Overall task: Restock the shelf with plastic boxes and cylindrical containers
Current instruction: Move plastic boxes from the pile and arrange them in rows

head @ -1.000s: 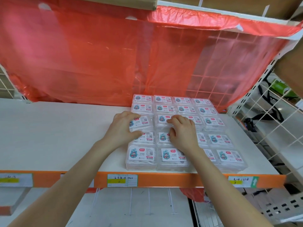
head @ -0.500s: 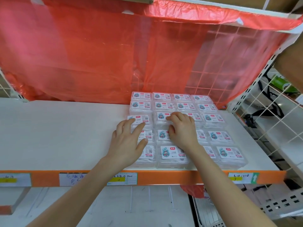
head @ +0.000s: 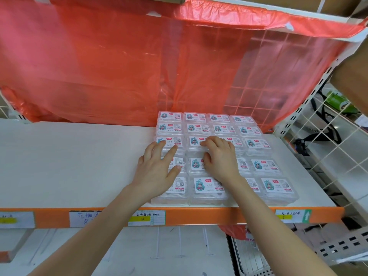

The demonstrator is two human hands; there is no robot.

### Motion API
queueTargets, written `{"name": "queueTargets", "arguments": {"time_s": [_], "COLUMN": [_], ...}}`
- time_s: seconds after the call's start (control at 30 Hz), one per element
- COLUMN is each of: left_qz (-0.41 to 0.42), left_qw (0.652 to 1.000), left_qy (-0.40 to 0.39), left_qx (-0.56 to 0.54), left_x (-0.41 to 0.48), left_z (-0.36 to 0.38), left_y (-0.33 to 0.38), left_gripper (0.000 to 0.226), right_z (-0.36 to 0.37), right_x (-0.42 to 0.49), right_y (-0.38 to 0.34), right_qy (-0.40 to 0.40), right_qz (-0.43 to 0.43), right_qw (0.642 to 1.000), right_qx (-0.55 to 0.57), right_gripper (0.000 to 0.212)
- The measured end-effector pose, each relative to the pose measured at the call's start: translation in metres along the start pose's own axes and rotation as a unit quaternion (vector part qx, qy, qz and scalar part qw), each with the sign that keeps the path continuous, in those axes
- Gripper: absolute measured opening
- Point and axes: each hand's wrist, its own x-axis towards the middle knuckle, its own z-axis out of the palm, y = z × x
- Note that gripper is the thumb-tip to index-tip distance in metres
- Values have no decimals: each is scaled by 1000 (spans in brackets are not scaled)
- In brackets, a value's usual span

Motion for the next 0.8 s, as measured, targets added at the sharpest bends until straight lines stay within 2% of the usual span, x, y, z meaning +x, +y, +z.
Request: {"name": "queueTargets", "arguments": {"time_s": [0.47, 0.67, 0.8], "left_qz": [15, 27, 36], "left_qw": [1000, 998, 995], "left_qy": [-10, -27, 12], "left_qx": [-22, -44, -91], "left_x": [3, 5, 4], "left_z": [-1, -12, -22], "left_y": [-2, -6, -10], "left_gripper": [61, 59, 55], "right_z": [-2, -8, -12], "right_x": [0, 4, 11], "right_y": [-2, -3, -10], "right_qy": [-2, -42, -70], "right_qz": [-4, 9, 18], "right_qw": [1000, 999, 997], "right_qx": [4, -12, -19], "right_gripper": [31, 35, 38]}}
